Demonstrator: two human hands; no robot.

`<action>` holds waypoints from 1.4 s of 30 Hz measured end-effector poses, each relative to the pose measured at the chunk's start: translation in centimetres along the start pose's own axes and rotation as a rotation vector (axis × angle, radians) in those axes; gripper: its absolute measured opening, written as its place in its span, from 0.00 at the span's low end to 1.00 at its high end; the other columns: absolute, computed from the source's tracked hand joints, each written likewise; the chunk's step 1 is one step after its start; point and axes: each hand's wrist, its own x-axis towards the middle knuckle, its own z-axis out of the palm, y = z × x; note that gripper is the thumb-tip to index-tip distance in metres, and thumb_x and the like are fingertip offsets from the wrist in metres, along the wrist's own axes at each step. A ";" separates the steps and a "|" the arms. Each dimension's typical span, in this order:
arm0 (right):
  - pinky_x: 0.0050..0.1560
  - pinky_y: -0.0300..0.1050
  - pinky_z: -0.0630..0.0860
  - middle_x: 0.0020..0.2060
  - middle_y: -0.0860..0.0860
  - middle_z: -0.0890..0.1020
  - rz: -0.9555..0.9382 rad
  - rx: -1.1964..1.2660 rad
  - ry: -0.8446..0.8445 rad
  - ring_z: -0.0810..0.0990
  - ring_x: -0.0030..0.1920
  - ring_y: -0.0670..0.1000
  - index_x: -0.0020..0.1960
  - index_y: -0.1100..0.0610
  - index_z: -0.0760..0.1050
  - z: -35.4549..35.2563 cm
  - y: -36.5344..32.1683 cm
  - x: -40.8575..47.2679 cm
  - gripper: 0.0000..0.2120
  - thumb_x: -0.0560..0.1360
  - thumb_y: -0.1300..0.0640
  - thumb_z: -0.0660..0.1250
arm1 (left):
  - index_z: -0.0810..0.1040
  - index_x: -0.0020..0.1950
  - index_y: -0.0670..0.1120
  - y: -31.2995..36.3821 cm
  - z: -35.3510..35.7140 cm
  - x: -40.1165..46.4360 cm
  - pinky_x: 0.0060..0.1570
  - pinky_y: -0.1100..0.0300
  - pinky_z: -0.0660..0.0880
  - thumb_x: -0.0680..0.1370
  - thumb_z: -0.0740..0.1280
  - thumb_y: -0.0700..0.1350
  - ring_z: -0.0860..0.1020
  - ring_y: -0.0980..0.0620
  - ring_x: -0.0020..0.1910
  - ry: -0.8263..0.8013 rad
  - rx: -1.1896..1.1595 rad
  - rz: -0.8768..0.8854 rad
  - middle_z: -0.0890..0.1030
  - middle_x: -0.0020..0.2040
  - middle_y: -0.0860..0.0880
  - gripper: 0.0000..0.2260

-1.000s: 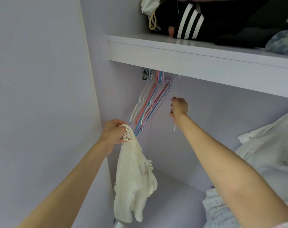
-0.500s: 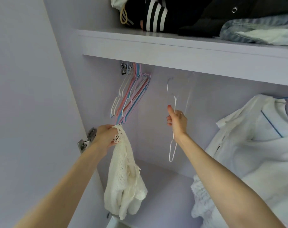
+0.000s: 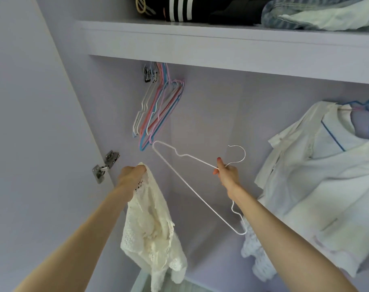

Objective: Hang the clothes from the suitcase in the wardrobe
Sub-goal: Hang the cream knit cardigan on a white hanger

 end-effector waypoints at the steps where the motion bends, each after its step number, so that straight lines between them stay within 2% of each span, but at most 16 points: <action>1: 0.33 0.42 0.63 0.27 0.52 0.69 -0.011 -0.022 0.018 0.67 0.30 0.51 0.26 0.58 0.67 -0.3 0.1 -0.3 0.25 0.80 0.49 0.58 | 0.67 0.33 0.42 -0.3 -0.2 0.0 0.37 0.57 0.66 0.77 0.61 0.44 0.70 0.46 0.35 0.011 0.027 0.005 0.72 0.37 0.42 0.14; 4: 0.31 0.42 0.61 0.23 0.52 0.65 -0.045 -0.087 0.047 0.63 0.26 0.51 0.24 0.57 0.61 -1.3 0.6 -0.7 0.26 0.78 0.50 0.63 | 0.70 0.34 0.42 -0.9 -1.1 -0.1 0.41 0.55 0.68 0.76 0.61 0.46 0.74 0.43 0.40 0.033 0.152 0.028 0.74 0.36 0.43 0.13; 9: 0.30 0.44 0.57 0.19 0.49 0.60 -0.077 -0.153 0.046 0.58 0.25 0.51 0.23 0.55 0.56 -2.3 1.5 -1.0 0.27 0.74 0.54 0.67 | 0.71 0.33 0.41 -1.4 -1.9 0.9 0.46 0.52 0.76 0.71 0.61 0.49 0.78 0.40 0.39 0.079 0.188 0.073 0.76 0.35 0.40 0.12; 13: 0.29 0.43 0.57 0.19 0.48 0.58 -0.165 -0.229 -0.006 0.57 0.25 0.51 0.23 0.55 0.55 -1.9 1.1 -1.8 0.27 0.75 0.54 0.66 | 0.67 0.32 0.42 -0.3 -1.2 -0.8 0.38 0.57 0.67 0.76 0.59 0.43 0.72 0.44 0.35 0.113 0.362 0.178 0.71 0.31 0.45 0.13; 16: 0.28 0.44 0.57 0.16 0.46 0.55 -0.241 -0.288 -0.046 0.55 0.23 0.50 0.22 0.54 0.54 -1.0 0.4 -2.4 0.29 0.75 0.53 0.66 | 0.72 0.39 0.42 0.2 -0.3 -1.4 0.42 0.57 0.66 0.76 0.59 0.43 0.72 0.43 0.41 0.091 0.498 0.252 0.74 0.37 0.44 0.08; 18: 0.30 0.45 0.56 0.17 0.47 0.54 -0.284 -0.315 -0.042 0.55 0.24 0.50 0.22 0.54 0.53 -0.4 0.0 -2.6 0.29 0.75 0.53 0.66 | 0.72 0.42 0.42 0.5 0.2 -1.6 0.41 0.56 0.67 0.76 0.58 0.42 0.72 0.43 0.41 0.075 0.546 0.325 0.73 0.35 0.46 0.06; 21: 0.33 0.47 0.57 0.20 0.51 0.56 -0.331 -0.389 -0.036 0.56 0.25 0.51 0.23 0.55 0.53 0.3 -0.7 -3.0 0.29 0.76 0.52 0.64 | 0.71 0.40 0.41 1.2 0.7 -1.9 0.39 0.56 0.68 0.76 0.58 0.38 0.72 0.44 0.39 0.032 0.532 0.455 0.71 0.32 0.48 0.05; 24: 0.35 0.46 0.58 0.21 0.53 0.57 -0.378 -0.420 -0.039 0.57 0.25 0.51 0.23 0.56 0.54 1.1 -1.4 -3.3 0.29 0.77 0.51 0.64 | 0.69 0.38 0.42 2.3 1.2 -2.5 0.31 0.59 0.67 0.74 0.59 0.35 0.70 0.49 0.33 -0.009 0.478 0.542 0.71 0.32 0.48 0.06; 29: 0.35 0.46 0.58 0.21 0.53 0.58 -0.449 -0.465 -0.054 0.57 0.24 0.51 0.23 0.57 0.53 1.6 -2.1 -3.6 0.30 0.78 0.50 0.62 | 0.74 0.43 0.41 3.8 1.4 -3.5 0.31 0.67 0.69 0.74 0.62 0.33 0.72 0.51 0.34 -0.095 0.437 0.657 0.73 0.32 0.49 0.04; 33: 0.33 0.45 0.60 0.20 0.51 0.60 -0.347 -0.214 -0.032 0.59 0.24 0.51 0.23 0.56 0.56 1.7 -1.6 -3.0 0.29 0.77 0.49 0.64 | 0.77 0.52 0.42 3.9 2.1 -4.4 0.44 0.67 0.74 0.76 0.64 0.36 0.76 0.51 0.47 -0.493 0.351 0.657 0.78 0.46 0.49 0.06; 34: 0.32 0.44 0.60 0.20 0.51 0.60 -0.309 -0.139 -0.022 0.59 0.23 0.50 0.23 0.55 0.56 1.5 -1.4 -2.9 0.29 0.76 0.50 0.64 | 0.77 0.55 0.42 3.9 2.3 -4.4 0.46 0.70 0.72 0.77 0.64 0.36 0.76 0.52 0.50 -0.471 0.359 0.699 0.78 0.50 0.49 0.08; 35: 0.31 0.43 0.59 0.20 0.50 0.60 -0.275 -0.091 -0.011 0.59 0.22 0.49 0.23 0.55 0.56 1.2 -1.3 -2.9 0.28 0.76 0.50 0.65 | 0.76 0.58 0.42 3.9 2.4 -4.0 0.51 0.70 0.70 0.77 0.64 0.37 0.75 0.52 0.54 -0.356 0.356 0.753 0.77 0.55 0.49 0.11; 37: 0.29 0.42 0.60 0.21 0.50 0.62 -0.203 -0.008 0.008 0.60 0.23 0.48 0.24 0.55 0.56 0.1 -0.9 -3.0 0.27 0.76 0.51 0.65 | 0.72 0.64 0.44 3.7 1.7 -3.0 0.60 0.64 0.66 0.76 0.66 0.38 0.71 0.50 0.61 -0.042 0.266 0.799 0.72 0.62 0.46 0.17; 38: 0.27 0.39 0.59 0.20 0.49 0.62 -0.167 0.051 0.018 0.60 0.22 0.46 0.25 0.55 0.56 -0.5 -0.8 -3.0 0.27 0.76 0.52 0.66 | 0.69 0.66 0.44 3.3 1.1 -2.3 0.63 0.60 0.65 0.75 0.67 0.38 0.69 0.48 0.63 0.050 0.220 0.784 0.69 0.64 0.45 0.20; 40: 0.24 0.35 0.57 0.19 0.45 0.60 -0.110 0.173 0.022 0.57 0.19 0.43 0.26 0.53 0.55 -1.7 -0.5 -2.7 0.26 0.76 0.53 0.66 | 0.64 0.70 0.46 2.2 0.1 -1.2 0.67 0.54 0.64 0.74 0.69 0.42 0.67 0.47 0.66 0.023 0.247 0.667 0.67 0.67 0.45 0.26; 42: 0.23 0.35 0.55 0.18 0.43 0.58 -0.090 0.255 0.019 0.56 0.18 0.43 0.28 0.52 0.55 -2.7 -0.5 -2.5 0.25 0.76 0.54 0.67 | 0.64 0.70 0.45 1.0 -0.1 -0.6 0.64 0.52 0.66 0.76 0.68 0.45 0.69 0.46 0.65 -0.123 0.364 0.562 0.70 0.67 0.45 0.25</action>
